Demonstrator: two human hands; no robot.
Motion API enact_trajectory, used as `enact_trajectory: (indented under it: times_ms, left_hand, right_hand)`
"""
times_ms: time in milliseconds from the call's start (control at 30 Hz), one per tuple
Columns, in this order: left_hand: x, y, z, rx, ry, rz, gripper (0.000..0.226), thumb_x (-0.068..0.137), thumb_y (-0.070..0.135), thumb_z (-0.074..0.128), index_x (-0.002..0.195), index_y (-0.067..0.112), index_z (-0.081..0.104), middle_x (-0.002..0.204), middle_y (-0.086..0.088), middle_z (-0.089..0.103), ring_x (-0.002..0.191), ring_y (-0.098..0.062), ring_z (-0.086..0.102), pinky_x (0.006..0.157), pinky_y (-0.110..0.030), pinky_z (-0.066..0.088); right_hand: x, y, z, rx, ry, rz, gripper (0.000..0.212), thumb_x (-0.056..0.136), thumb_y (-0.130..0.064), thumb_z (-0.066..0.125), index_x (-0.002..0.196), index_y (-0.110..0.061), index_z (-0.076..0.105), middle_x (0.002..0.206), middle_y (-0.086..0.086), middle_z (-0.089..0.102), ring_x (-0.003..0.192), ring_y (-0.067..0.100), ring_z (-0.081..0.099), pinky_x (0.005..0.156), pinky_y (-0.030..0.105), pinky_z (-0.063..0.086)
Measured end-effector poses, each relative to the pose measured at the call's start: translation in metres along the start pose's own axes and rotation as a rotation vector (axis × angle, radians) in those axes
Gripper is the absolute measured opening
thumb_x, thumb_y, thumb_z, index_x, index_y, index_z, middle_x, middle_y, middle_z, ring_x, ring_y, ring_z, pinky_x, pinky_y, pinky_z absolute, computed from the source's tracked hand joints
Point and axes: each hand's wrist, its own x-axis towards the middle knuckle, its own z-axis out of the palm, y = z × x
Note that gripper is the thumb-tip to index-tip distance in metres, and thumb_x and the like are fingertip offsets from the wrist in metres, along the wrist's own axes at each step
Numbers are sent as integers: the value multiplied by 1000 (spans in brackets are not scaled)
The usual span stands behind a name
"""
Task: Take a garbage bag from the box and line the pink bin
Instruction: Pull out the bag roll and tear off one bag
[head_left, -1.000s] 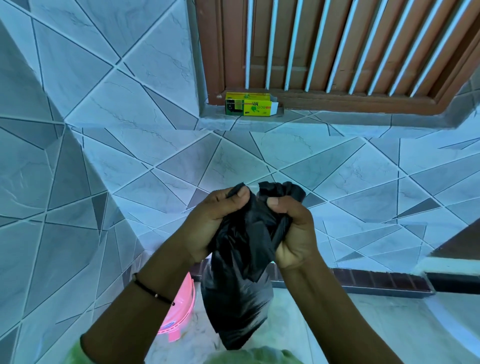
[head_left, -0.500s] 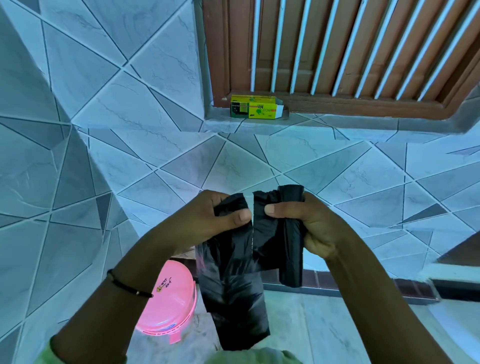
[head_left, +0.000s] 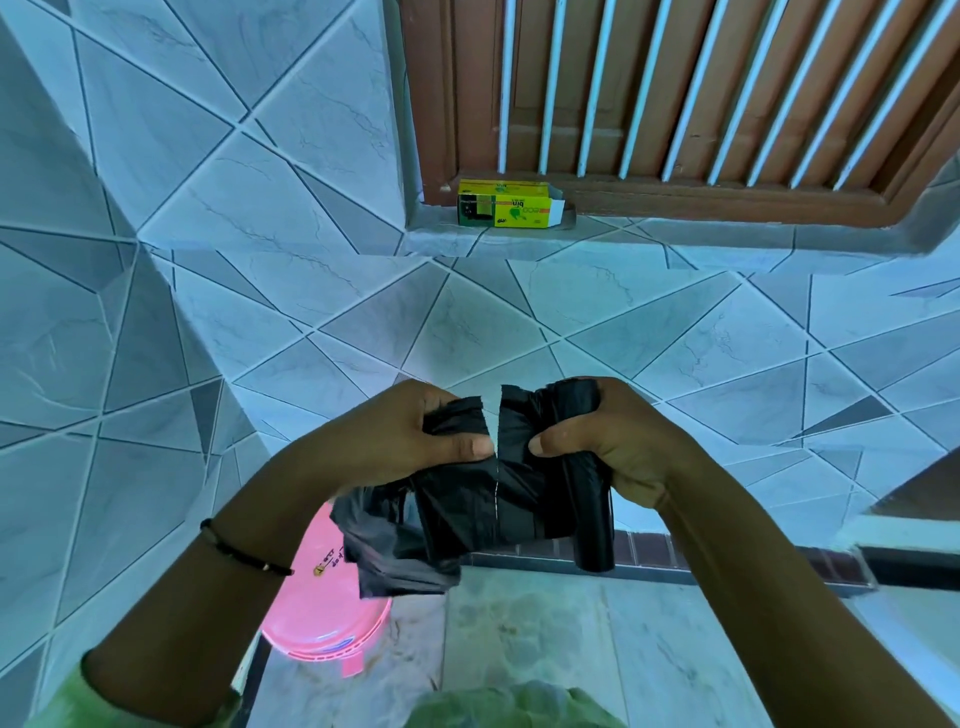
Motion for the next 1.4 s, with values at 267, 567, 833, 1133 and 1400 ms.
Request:
enact_trajectory:
  times_ms: [267,567,833,1133,1400]
  left_hand:
    - [2,0,7,131,72,78,33,75,41,67,77,8,67,65,-7,64,59,-7,55,60,-22,42]
    - [8,-3,4,272,103,80,36,81,37,67,69,5,59,56,2,47,51,-5,41,56,-25,33]
    - [6,3,16,218,-30,-13,27,73,33,77,52,31,59,46,17,58,44,5,51,48,-8,36]
    - [7,6,15,54,-51,-59,13,73,25,76,64,30,68,61,14,70,59,1,65,61,-12,47]
    - [8,7,12,-79,35,-67,14,74,24,74,60,23,71,61,5,70,63,-12,65,67,-21,50]
  right_hand:
    - [-1,-2,-6,-21,65,-7,19,64,18,68,82,13,64,71,15,65,66,28,64,68,38,57]
    - [0,-5,-11,-49,164,-26,23,63,18,70,84,12,64,79,18,65,74,31,64,76,44,56]
    - [2,-6,-12,-109,139,-56,22,64,16,70,72,-4,68,67,5,69,69,26,65,76,39,55]
    - [3,-16,-11,-212,194,-47,20,61,13,71,77,3,63,72,14,55,67,25,56,67,37,47]
    - [0,-20,-13,-136,273,-80,30,64,14,69,91,20,57,77,17,59,69,27,59,72,44,54]
